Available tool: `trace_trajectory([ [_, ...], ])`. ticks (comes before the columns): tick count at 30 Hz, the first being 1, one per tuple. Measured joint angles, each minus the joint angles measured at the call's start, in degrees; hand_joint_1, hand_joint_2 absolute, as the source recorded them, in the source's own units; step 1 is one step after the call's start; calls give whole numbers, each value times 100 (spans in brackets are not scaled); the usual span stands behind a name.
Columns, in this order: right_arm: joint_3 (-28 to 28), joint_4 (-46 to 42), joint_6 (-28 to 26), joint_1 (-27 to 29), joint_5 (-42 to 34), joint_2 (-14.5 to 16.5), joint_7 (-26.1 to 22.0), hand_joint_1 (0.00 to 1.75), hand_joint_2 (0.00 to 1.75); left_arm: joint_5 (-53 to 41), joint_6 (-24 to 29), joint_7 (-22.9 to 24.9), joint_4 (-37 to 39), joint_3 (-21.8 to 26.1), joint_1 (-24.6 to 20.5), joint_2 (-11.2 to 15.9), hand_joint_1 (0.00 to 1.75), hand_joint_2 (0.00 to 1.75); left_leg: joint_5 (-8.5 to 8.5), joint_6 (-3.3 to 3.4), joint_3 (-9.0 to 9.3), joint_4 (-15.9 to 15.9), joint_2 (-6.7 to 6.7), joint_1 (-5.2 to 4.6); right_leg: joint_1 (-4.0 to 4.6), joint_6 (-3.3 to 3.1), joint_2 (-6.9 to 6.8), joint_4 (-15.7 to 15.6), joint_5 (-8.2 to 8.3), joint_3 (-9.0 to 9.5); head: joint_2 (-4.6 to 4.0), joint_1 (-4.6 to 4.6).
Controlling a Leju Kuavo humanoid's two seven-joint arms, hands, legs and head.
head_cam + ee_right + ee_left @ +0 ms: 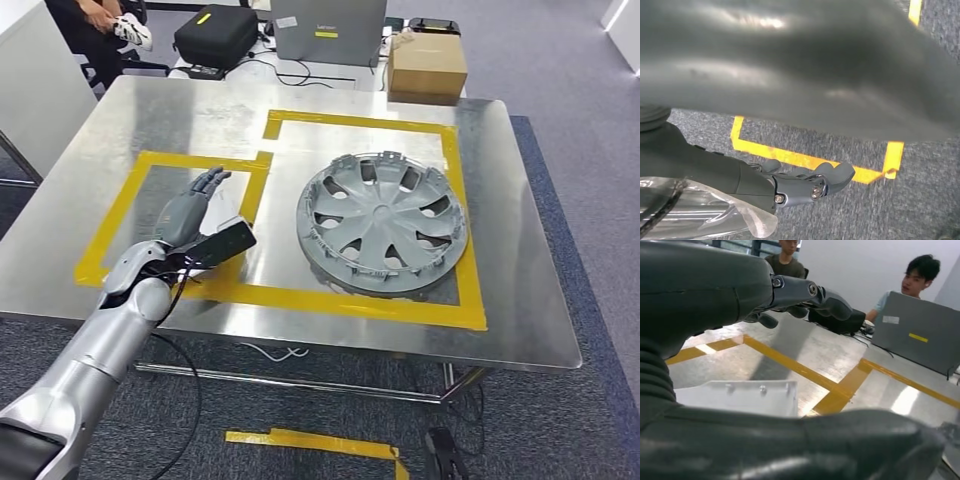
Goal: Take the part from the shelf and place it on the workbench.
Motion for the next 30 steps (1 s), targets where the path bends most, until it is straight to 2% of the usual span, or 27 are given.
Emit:
trace_trajectory([
  [1, 0, 0, -17, 1, -8, 0, -1, 0, 0, 149, 41, -41, -66, 37, 25, -20, 0, 0, 16, 36, 3, -19, 2, 12, -1, 22, -1, 199, -130, -97, -1, 13],
  [2, 0, 0, -32, 2, -15, 0, -1, 0, 0, 327, 79, -94, -139, 82, 61, -48, 0, 0, 23, 59, 3, -24, 3, 15, -4, 36, -3, 526, -309, -251, -1, 26],
  [4, 0, 1, -47, 10, -22, 2, -1, 0, 0, 634, 125, -188, -262, 176, 161, -99, 0, 0, 24, 78, -2, -22, 4, 4, -4, 56, -3, 1317, -639, -613, -2, 39],
  [5, 0, 1, -49, 20, -23, 3, -1, 0, 0, 738, 132, -219, -307, 215, 213, -115, 0, 0, 23, 80, -2, -20, 5, -2, -3, 59, -3, 1549, -690, -723, -2, 38],
  [6, -1, 1, -52, 30, -25, 4, -1, 0, 0, 836, 140, -251, -350, 251, 258, -132, 0, 0, 23, 80, -2, -19, 4, -8, -2, 56, -3, 1558, -632, -731, -2, 40],
  [7, -1, 1, -59, 37, -26, 5, -1, 0, 0, 983, 150, -297, -407, 295, 303, -151, 0, 0, 23, 80, 0, -17, 2, -11, -2, 43, -4, 1317, -469, -614, -2, 39],
  [9, -1, 0, -90, 32, -31, 4, -3, 0, 0, 1483, 169, -441, -562, 423, 380, -215, 0, 0, 18, 67, 1, -8, -4, -24, 5, 3, -3, 498, -105, -194, -2, 41],
  [10, -1, 0, -109, 23, -34, 5, -5, 0, 0, 1781, 174, -515, -643, 497, 413, -244, 0, 0, 18, 50, -7, 1, -6, -34, 10, -18, -1, 160, -3, -12, -1, 37],
  [11, 0, 0, -127, 18, -37, 8, -9, 0, 0, 2078, 177, -581, -726, 568, 447, -270, 0, 0, 22, 26, -17, 8, -7, -43, 16, -35, 4, -29, 31, 93, -1, 35],
  [14, -2, 1, -161, 37, -53, 17, -16, 0, 0, 2899, 246, -704, -1017, 717, 589, -305, 0, 0, 25, -52, -29, 18, -7, -50, 8, -94, 13, -112, 46, 142, -1, 36],
  [15, -2, 1, -172, 44, -60, 19, -17, 0, 0, 3113, 293, -726, -1120, 749, 628, -309, 0, 0, -38, -80, -51, 82, -5, -47, -3, -125, 8, -124, 62, 146, -1, 29],
  [17, -2, 1, -185, 49, -68, 20, -21, 0, 0, 3359, 376, -751, -1280, 798, 674, -307, 0, 0, -343, -143, -227, 534, -2, -29, -23, -179, -11, -145, 88, 150, -1, 9],
  [19, -2, 1, -193, 56, -69, 20, -24, 0, 0, 3469, 434, -769, -1375, 827, 734, -299, 0, 0, -721, -191, -528, 1303, 2, -11, -23, -198, -22, -141, 93, 143, -1, -5],
  [20, -2, 1, -198, 63, -69, 20, -25, 0, 0, 3531, 468, -778, -1411, 832, 777, -292, 0, 0, -811, -204, -625, 1571, 3, -3, -23, -199, -24, -139, 94, 141, -1, -4],
  [21, -2, 1, -204, 70, -69, 20, -25, 0, 0, 3597, 507, -784, -1449, 835, 817, -282, 0, 0, -791, -209, -630, 1637, 3, 5, -23, -199, -26, -136, 96, 138, -1, -6],
  [22, -2, 1, -213, 75, -69, 21, -25, 0, 0, 3661, 544, -791, -1489, 837, 845, -271, 0, 0, -663, -207, -521, 1462, 3, 12, -23, -197, -26, -131, 97, 138, -2, -5],
  [24, -2, 0, -226, 76, -69, 24, -28, 0, 0, 3752, 601, -806, -1584, 852, 866, -248, 0, 0, -314, -188, -109, 693, 4, 18, -17, -182, -24, -114, 99, 137, -1, -4],
  [25, -2, 0, -232, 71, -70, 26, -32, 0, 0, 3778, 617, -816, -1629, 862, 868, -239, 0, 0, -205, -170, 65, 342, 1, 13, -7, -164, -22, -101, 102, 125, -1, -3],
  [26, -2, 0, -234, 66, -71, 27, -36, 0, 0, 3797, 628, -826, -1668, 871, 875, -231, 0, 0, -157, -152, 164, 123, -2, 6, 1, -138, -20, -92, 109, 111, -1, 0],
  [29, -2, 1, -238, 70, -72, 28, -43, 0, 0, 3824, 640, -847, -1733, 881, 921, -203, 0, 0, -122, -63, 172, 5, -7, -11, -3, -42, -23, -105, 142, 72, -1, -1],
  [30, -1, 1, -239, 73, -72, 28, -43, 0, 0, 3834, 644, -851, -1753, 883, 929, -195, 0, 0, -96, -21, 162, -10, -4, -5, -9, -11, -23, -67, 96, 39, -2, 1],
])
